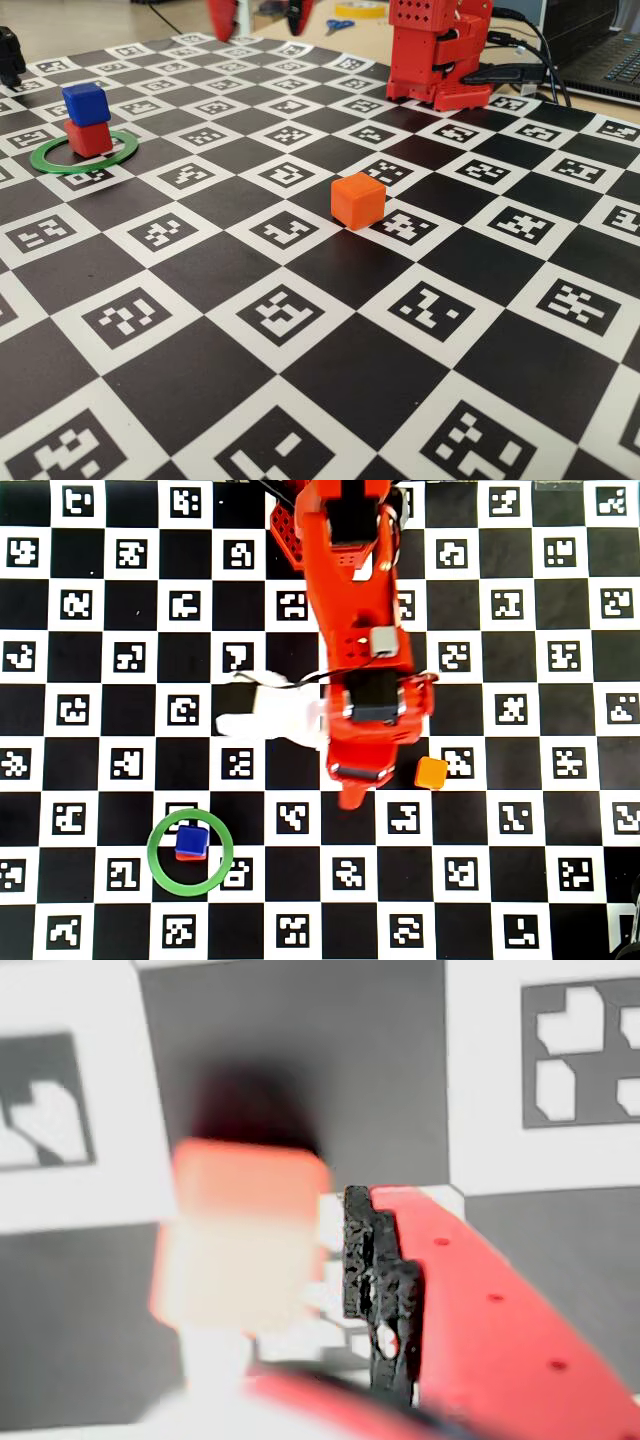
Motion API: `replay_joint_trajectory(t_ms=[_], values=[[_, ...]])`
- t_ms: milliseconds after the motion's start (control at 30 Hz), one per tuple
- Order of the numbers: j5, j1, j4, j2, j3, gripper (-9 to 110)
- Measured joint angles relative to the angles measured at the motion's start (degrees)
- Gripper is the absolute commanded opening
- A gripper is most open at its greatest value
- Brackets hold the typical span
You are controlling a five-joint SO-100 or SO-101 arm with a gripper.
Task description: Grab the red cube then put it in the green circle then put the blue cube on top and finally the orange cube on top
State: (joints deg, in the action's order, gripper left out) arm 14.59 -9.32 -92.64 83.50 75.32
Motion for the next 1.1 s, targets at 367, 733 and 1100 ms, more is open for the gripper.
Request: replay_joint_trajectory(t_ms=[367, 733, 1100], values=[[12.9, -13.0, 3.5, 1.1, 3.3, 31], [23.6, -17.0, 8.0, -7.3, 1.7, 31], [20.0, -16.3, 15.5, -11.6, 1.7, 30]])
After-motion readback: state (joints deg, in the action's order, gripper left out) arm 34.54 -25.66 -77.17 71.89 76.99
